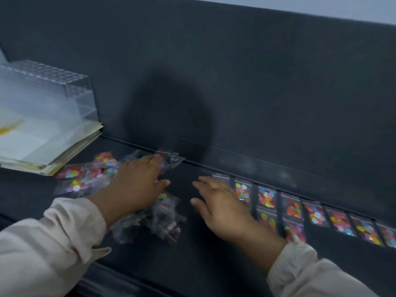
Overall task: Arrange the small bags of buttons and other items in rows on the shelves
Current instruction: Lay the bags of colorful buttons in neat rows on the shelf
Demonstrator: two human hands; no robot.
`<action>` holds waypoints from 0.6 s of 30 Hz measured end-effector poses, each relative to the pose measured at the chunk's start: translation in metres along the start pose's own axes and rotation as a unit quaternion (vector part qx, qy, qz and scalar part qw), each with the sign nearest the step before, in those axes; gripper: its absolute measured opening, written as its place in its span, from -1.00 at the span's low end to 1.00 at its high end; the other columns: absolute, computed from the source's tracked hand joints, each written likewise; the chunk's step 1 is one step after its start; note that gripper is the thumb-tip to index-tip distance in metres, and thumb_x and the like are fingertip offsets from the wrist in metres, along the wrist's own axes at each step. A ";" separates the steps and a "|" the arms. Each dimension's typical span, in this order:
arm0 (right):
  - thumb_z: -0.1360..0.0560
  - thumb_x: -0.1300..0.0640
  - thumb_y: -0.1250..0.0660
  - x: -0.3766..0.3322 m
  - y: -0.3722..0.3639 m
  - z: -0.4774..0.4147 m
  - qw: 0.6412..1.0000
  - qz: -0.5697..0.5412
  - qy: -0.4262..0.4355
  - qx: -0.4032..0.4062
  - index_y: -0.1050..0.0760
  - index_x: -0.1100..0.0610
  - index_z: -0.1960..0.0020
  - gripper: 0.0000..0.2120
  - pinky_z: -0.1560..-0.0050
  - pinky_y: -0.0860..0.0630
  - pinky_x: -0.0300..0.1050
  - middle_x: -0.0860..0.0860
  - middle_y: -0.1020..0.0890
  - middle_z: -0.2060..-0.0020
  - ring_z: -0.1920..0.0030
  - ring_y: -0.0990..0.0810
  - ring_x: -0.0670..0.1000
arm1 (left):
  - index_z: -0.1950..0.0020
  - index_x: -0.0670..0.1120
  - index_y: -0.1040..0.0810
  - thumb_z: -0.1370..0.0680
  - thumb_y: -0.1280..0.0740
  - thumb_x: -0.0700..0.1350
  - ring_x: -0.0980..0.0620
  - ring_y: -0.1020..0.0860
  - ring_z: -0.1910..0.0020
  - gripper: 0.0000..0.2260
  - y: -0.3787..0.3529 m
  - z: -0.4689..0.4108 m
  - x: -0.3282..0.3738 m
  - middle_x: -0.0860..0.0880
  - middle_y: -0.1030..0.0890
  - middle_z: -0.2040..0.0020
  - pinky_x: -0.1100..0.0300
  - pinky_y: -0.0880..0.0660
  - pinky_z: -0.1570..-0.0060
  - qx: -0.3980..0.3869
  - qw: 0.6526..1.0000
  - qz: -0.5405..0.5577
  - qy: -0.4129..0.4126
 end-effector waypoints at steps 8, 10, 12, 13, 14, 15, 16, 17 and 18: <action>-0.58 -0.04 -0.15 -0.042 -0.031 -0.099 0.998 -0.051 -0.044 -0.008 -0.31 0.10 -0.41 -0.56 -0.33 -0.27 -0.13 0.05 -0.38 -0.36 -0.35 -0.32 0.09 | -0.33 -0.02 -0.38 -0.53 -0.22 0.07 -0.13 -0.49 -0.23 -0.61 -0.007 -0.048 -0.094 -0.11 -0.50 -0.29 0.06 -0.42 -0.19 -0.091 0.991 0.077 0.061; -0.58 0.00 -0.17 -0.044 -0.036 -0.120 0.995 -0.071 -0.075 0.002 -0.36 0.11 -0.36 -0.61 -0.28 -0.34 -0.11 0.08 -0.43 -0.30 -0.32 -0.36 0.10 | -0.35 0.01 -0.39 -0.52 -0.22 0.14 -0.10 -0.48 -0.23 -0.57 -0.014 -0.058 -0.101 -0.07 -0.50 -0.29 0.07 -0.42 -0.20 -0.108 0.988 0.096 0.055; -0.57 0.02 -0.18 -0.043 -0.037 -0.139 0.990 -0.092 -0.110 0.019 -0.42 0.12 -0.29 -0.67 -0.22 -0.39 -0.09 0.11 -0.46 -0.23 -0.26 -0.42 0.12 | -0.36 0.04 -0.38 -0.50 -0.21 0.23 -0.09 -0.45 -0.25 -0.51 -0.022 -0.068 -0.103 -0.07 -0.48 -0.28 0.08 -0.40 -0.19 -0.120 0.988 0.089 0.044; -0.57 0.03 -0.19 -0.042 -0.037 -0.148 0.987 -0.095 -0.130 0.029 -0.43 0.13 -0.27 -0.68 -0.18 -0.41 -0.09 0.13 -0.48 -0.20 -0.22 -0.45 0.13 | -0.34 0.05 -0.39 -0.48 -0.20 0.27 -0.10 -0.42 -0.25 -0.50 -0.025 -0.072 -0.102 -0.08 -0.46 -0.26 0.06 -0.38 -0.20 -0.121 0.989 0.081 0.039; -0.57 0.04 -0.19 -0.041 -0.037 -0.156 0.983 -0.092 -0.154 0.037 -0.43 0.15 -0.25 -0.69 -0.15 -0.43 -0.08 0.14 -0.48 -0.18 -0.19 -0.47 0.14 | -0.32 0.05 -0.41 -0.46 -0.20 0.30 -0.11 -0.38 -0.26 -0.48 -0.026 -0.075 -0.101 -0.08 -0.43 -0.25 0.04 -0.35 -0.23 -0.121 0.989 0.074 0.036; -0.56 0.04 -0.20 -0.038 -0.038 -0.164 0.979 -0.085 -0.182 0.042 -0.43 0.17 -0.24 -0.68 -0.13 -0.43 -0.08 0.16 -0.49 -0.18 -0.17 -0.48 0.16 | -0.27 0.06 -0.44 -0.44 -0.20 0.34 -0.12 -0.35 -0.27 -0.48 -0.027 -0.078 -0.098 -0.07 -0.41 -0.23 0.02 -0.31 -0.25 -0.118 0.990 0.067 0.035; -0.56 0.02 -0.20 -0.035 -0.039 -0.171 0.973 -0.076 -0.214 0.043 -0.42 0.18 -0.23 -0.67 -0.11 -0.43 -0.08 0.18 -0.50 -0.17 -0.17 -0.49 0.17 | -0.20 0.07 -0.47 -0.41 -0.21 0.37 -0.11 -0.33 -0.26 -0.49 -0.028 -0.081 -0.096 -0.07 -0.40 -0.21 0.02 -0.29 -0.25 -0.115 0.991 0.060 0.035; -0.55 -0.01 -0.21 -0.032 -0.041 -0.177 0.967 -0.066 -0.244 0.039 -0.41 0.20 -0.22 -0.65 -0.09 -0.43 -0.07 0.19 -0.50 -0.16 -0.16 -0.49 0.19 | -0.13 0.08 -0.49 -0.39 -0.22 0.38 -0.11 -0.33 -0.25 -0.51 -0.028 -0.083 -0.094 -0.06 -0.40 -0.18 0.02 -0.27 -0.25 -0.114 0.991 0.054 0.035; -0.54 -0.05 -0.22 -0.030 -0.044 -0.182 0.961 -0.058 -0.267 0.032 -0.39 0.21 -0.21 -0.62 -0.08 -0.44 -0.06 0.21 -0.51 -0.16 -0.16 -0.50 0.20 | -0.07 0.08 -0.50 -0.37 -0.23 0.39 -0.11 -0.33 -0.24 -0.53 -0.028 -0.085 -0.092 -0.06 -0.40 -0.16 0.01 -0.26 -0.24 -0.119 0.991 0.053 0.034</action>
Point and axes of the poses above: each hand's wrist, its own z-axis away from the middle knuckle, its own y-axis out of the back of the hand, x = y × z, the point moved 4 cm from there along -z, towards the middle knuckle
